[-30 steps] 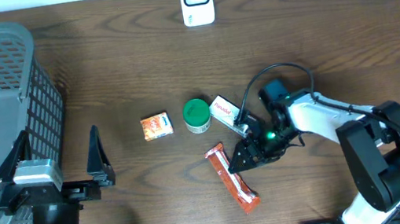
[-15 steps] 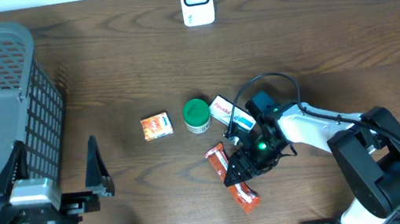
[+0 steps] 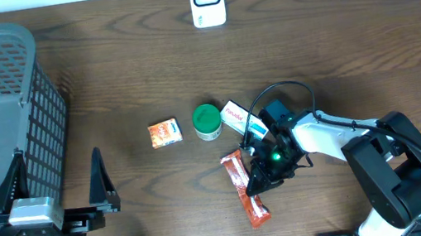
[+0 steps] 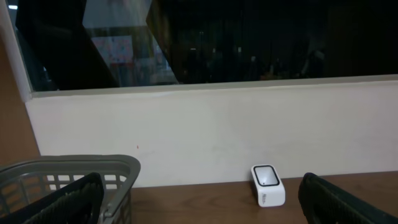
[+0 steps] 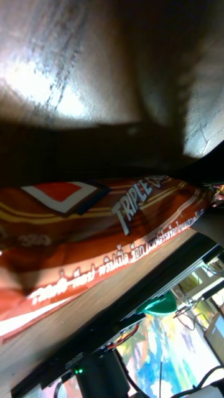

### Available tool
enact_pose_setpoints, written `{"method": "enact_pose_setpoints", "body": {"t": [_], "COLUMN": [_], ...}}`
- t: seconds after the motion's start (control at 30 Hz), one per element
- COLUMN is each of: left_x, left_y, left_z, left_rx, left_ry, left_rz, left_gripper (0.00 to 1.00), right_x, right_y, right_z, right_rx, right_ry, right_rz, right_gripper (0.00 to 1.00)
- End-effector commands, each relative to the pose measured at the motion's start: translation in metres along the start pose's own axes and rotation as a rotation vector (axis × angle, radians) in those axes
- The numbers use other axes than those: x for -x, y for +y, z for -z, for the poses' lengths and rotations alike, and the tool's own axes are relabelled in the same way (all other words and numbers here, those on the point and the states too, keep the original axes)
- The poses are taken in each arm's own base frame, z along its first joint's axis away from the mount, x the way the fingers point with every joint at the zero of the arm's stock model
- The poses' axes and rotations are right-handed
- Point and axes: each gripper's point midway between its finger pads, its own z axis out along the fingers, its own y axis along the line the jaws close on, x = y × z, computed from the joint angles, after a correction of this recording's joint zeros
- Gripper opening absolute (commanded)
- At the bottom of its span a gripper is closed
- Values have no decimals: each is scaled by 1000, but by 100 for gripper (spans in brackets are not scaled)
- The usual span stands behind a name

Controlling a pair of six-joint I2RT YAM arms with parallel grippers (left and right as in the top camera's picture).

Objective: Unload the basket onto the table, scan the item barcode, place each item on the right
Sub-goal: 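Lift the Top bar with the right gripper and rotate it, then carry the Top bar back toward the scanner with the right gripper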

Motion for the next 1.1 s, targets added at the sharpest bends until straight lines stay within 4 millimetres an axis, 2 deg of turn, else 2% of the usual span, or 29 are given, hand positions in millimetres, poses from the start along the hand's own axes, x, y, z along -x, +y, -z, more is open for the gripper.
{"method": "enact_pose_setpoints", "body": {"t": [0.0, 0.13, 0.33, 0.43, 0.57, 0.6, 0.73, 1.07], "left_x": [0, -1, -6, -6, -11, -11, -12, -5], "left_y": [-1, -1, -1, -1, -2, -2, -3, -5], "left_z": [2, 2, 2, 2, 5, 11, 27, 54], "left_rx": [-6, -7, -7, -7, -7, -7, -7, -6], "left_ry": [-6, 0, 18, 20, 39, 34, 23, -49], "left_rz": [10, 11, 12, 12, 14, 14, 12, -5], "left_gripper": [99, 99, 99, 99, 99, 99, 99, 99], "right_x": [-5, 0, -1, -10, -31, -42, -58, -76], "right_y": [-17, -11, 19, 41, 67, 77, 98, 117], "right_z": [-6, 2, 36, 56, 79, 87, 100, 118], "right_rx": [-77, -85, -96, -74, -43, -16, 47, 77], "right_ry": [15, -15, -116, -170, -221, -234, -272, -358], "right_rz": [-26, 0, 92, 145, 196, 216, 248, 305], "right_gripper": [1, 1, 1, 1, 1, 1, 1, 1]}}
